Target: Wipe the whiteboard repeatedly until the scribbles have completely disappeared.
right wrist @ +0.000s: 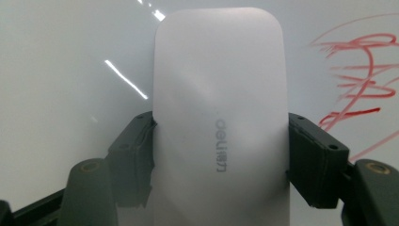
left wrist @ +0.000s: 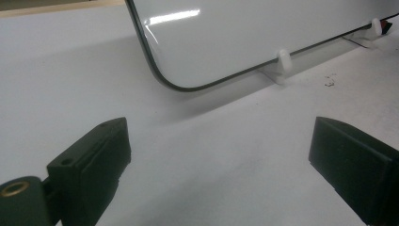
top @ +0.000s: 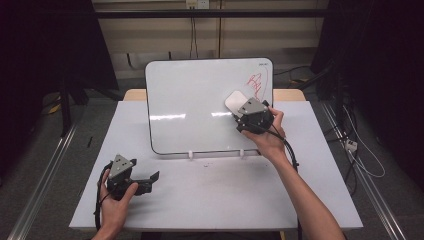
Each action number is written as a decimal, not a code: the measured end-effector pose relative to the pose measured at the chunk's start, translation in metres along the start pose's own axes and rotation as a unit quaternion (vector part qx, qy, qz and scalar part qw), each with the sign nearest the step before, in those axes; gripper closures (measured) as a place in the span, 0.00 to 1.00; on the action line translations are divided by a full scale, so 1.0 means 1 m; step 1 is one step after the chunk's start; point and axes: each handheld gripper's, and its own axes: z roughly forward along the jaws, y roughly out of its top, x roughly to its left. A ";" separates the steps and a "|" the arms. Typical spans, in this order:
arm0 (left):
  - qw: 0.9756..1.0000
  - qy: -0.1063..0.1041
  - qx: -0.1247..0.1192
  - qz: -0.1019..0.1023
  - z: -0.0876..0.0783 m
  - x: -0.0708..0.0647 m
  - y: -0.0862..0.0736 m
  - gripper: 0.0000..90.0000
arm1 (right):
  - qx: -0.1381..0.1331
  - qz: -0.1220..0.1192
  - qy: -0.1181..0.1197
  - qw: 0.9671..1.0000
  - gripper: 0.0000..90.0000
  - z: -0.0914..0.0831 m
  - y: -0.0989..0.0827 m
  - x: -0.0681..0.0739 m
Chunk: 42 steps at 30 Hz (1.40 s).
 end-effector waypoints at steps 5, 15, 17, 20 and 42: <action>1.000 0.002 -0.003 -0.003 -0.003 0.003 0.000 0.07 | 0.001 0.002 -0.002 1.000 0.35 0.002 0.005 -0.006; 1.000 0.001 -0.003 -0.003 -0.003 0.004 0.000 0.07 | -0.002 0.013 -0.010 1.000 0.35 0.005 0.013 -0.018; 1.000 0.002 -0.004 -0.004 -0.004 0.004 -0.001 0.07 | -0.003 0.016 -0.012 1.000 0.35 0.005 0.013 -0.020; 1.000 0.002 -0.004 -0.005 -0.004 0.004 -0.001 0.07 | -0.005 0.023 -0.016 1.000 0.35 0.005 0.016 -0.027; 1.000 0.002 -0.003 -0.007 -0.004 0.004 -0.001 0.07 | -0.004 0.043 -0.030 0.999 0.35 0.010 0.029 -0.055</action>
